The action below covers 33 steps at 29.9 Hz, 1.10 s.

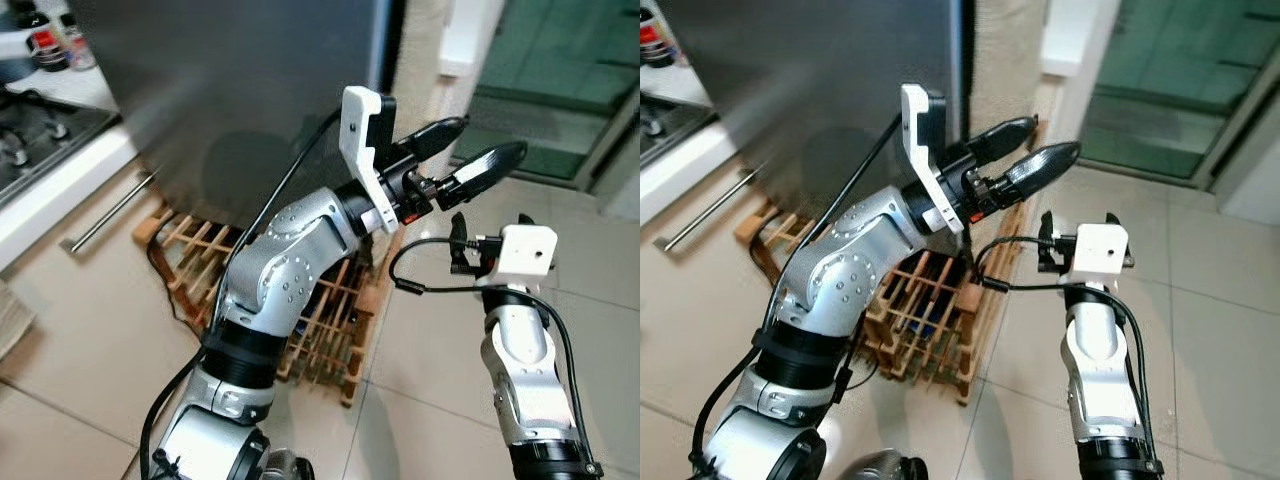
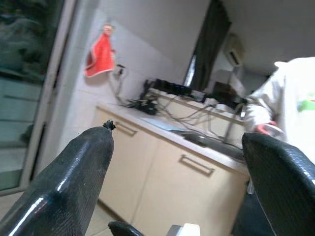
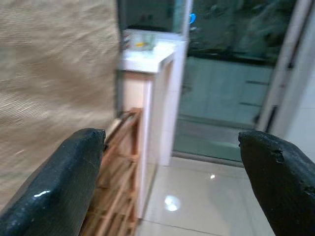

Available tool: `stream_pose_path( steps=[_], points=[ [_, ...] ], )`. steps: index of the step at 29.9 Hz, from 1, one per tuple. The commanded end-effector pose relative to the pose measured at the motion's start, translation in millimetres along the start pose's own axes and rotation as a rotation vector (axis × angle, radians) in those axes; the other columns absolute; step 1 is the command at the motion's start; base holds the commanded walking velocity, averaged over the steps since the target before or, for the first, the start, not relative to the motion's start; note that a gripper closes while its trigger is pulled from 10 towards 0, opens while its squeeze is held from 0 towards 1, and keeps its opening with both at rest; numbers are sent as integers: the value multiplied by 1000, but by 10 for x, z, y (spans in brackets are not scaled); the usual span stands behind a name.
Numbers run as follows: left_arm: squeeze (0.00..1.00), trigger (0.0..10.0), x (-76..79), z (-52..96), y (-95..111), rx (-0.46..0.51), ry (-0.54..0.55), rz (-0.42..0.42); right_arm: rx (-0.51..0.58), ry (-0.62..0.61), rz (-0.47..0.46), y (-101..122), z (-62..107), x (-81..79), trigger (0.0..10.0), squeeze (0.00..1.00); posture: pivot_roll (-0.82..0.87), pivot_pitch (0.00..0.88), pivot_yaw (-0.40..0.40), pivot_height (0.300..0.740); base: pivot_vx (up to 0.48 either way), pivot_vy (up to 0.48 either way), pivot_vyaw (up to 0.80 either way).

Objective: Restocking fridge

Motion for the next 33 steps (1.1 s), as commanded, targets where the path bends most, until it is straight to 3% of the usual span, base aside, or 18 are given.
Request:
stream_pose_path(
  steps=[1, 4, 5, 6, 9, 13, 14, 16, 18, 20, 21, 22, 24, 25, 26, 30, 33],
  points=[
    [0, 10000, -9, -33, 94, 34, 24, -1, 3, 1, 7, -1, 5, 1, 10000, 0, -63, 0, 75, 740, 0, 0, 0],
    [0, 10000, -221, 109, 63, -13, 163, -84, 7, 2, 6, 9, -1, -7, 10000, 0, -59, 0, 74, 740, 0, 0, 0],
    [0, 10000, -221, 109, 63, -13, 163, -84, 7, 2, 6, 9, -1, -7, 10000, 0, -59, 0, 74, 740, 0, 0, 0],
    [0, 10000, -399, 227, 3, -68, 288, -160, 8, 2, 5, 8, -1, -9, 10000, 0, -56, 0, 73, 740, 0, 0, 0],
    [0, 10000, -638, 393, -75, -138, 458, -247, 8, 1, 3, 2, 4, -5, 10000, 0, -47, 0, 69, 740, 0, 0, 0],
    [0, 10000, -732, 486, -130, -178, 542, -292, 7, 2, 0, -10, 12, -8, 10000, 0, -43, 0, 76, 740, 0, 0, 0],
    [0, 10000, -781, 631, -149, -212, 571, -339, 11, 9, -4, 2, 15, -31, 10000, 0, -47, 0, 84, 740, 0, 0, 0],
    [0, 10000, -869, 1044, -71, -217, 643, -330, 30, -6, -26, 82, 51, -13, 10000, 0, -45, 0, 87, 740, 0, 0, 0],
    [0, 10000, -869, 1044, -71, -217, 643, -330, 30, -6, -26, 82, 51, -13, 10000, 0, -45, 0, 87, 740, 0, 0, 0],
    [0, 10000, -853, 1390, 13, -228, 695, -367, 46, -16, -46, 179, 159, 9, 10000, 0, -32, 0, 82, 740, 0, 0, 0],
    [0, 10000, -853, 1390, 13, -228, 695, -367, 46, -16, -46, 179, 159, 9, 10000, 0, -32, 0, 82, 740, 0, 0, 0],
    [0, 10000, -885, 1629, 22, -265, 791, -445, 46, -9, -42, 192, 257, 11, 10000, 0, -17, 0, 77, 740, 0, 0, 0],
    [0, 10000, -926, 2118, -73, -367, 1008, -511, 42, 9, -23, 165, 431, 22, 10000, 0, -6, 0, 71, 740, 0, 0, 0],
    [0, 10000, -926, 2118, -73, -367, 1008, -511, 42, 9, -23, 165, 431, 22, 10000, 0, -6, 0, 71, 740, 0, 0, 0],
    [0, 10000, -899, 2339, -157, -411, 1108, -504, 33, -1, -16, 115, 497, 67, 10000, 0, -5, 0, 64, 740, 0, 0, 0],
    [0, 10000, -775, 2396, -254, -400, 1161, -484, 13, -51, 1, -17, 522, 198, 10000, 0, 10, 0, 45, 740, 0, 0, 0],
    [0, 10000, -735, 2269, -170, -351, 1118, -521, 14, -76, -9, -21, 456, 243, 10000, 0, 29, 0, 23, 740, 0, 0, 0]
  ],
)
Point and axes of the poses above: a point about 5 cm out from each wrist's last joint towards the gripper, its own z axis pointing back from the gripper into the wrist, its own y axis along the axis of the wrist's last joint, x = y × z, the point moved 3 cm from there along -z, pointing out of the wrist towards the gripper, and after that the axes turned 12 degrees about -z, right-handed, at the moved point
